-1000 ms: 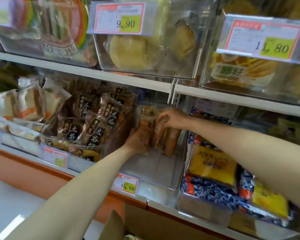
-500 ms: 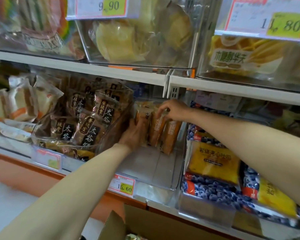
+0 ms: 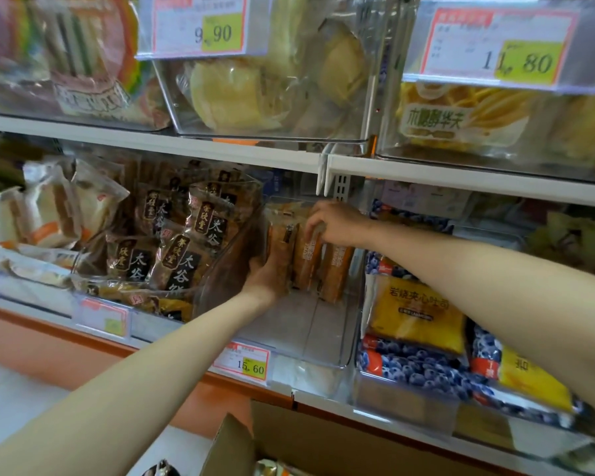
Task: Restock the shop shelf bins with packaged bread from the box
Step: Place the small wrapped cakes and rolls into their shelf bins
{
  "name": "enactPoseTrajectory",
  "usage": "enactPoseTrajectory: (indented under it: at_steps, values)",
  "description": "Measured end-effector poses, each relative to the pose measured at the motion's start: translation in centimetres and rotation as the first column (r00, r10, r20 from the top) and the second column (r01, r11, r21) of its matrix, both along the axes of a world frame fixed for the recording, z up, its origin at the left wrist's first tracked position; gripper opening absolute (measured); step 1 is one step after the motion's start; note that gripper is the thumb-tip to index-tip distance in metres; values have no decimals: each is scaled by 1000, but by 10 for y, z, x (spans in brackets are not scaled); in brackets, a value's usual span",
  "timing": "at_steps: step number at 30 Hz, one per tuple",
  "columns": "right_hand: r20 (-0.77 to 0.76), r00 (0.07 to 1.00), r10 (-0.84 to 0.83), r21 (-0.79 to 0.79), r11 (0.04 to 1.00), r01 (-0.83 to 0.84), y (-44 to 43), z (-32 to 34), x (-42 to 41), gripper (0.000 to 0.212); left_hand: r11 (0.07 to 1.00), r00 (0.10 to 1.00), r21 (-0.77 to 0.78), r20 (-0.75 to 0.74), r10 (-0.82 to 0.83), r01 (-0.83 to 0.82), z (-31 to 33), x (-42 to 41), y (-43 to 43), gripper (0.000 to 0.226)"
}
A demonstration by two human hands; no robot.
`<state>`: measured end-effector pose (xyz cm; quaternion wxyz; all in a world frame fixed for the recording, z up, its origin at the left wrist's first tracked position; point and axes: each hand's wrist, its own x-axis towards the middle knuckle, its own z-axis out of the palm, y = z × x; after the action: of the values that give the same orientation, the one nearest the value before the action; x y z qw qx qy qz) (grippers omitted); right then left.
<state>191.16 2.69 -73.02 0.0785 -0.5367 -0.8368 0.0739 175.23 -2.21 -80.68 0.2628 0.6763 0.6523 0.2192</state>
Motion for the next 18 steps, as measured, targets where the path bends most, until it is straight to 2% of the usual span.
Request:
enactPoseTrajectory:
  at_steps: [4,7,10,13,16,18]
  values:
    - [-55,998,-6,63,998,9,-19,13,5,22,997,998,43,-5,-65,65,11,-5,-15,51]
    - [-132,991,20,103,995,-7,-48,27,7,11,979,988,135,18,-153,150,30,-12,-41,41]
    - [-247,965,84,94,994,-62,-101,39,10,14,948,971,224,20,-238,228,43,-23,-80,41]
    - [-360,904,230,101,973,-207,-166,38,16,18,919,938,227,58,-342,321,45,-36,-124,38]
    - [-345,893,289,45,955,-292,-210,19,24,24,913,920,216,110,-376,347,43,-39,-160,36]
    - [-340,903,264,-25,957,-290,-225,-4,29,28,925,921,195,154,-357,326,38,-36,-178,32]
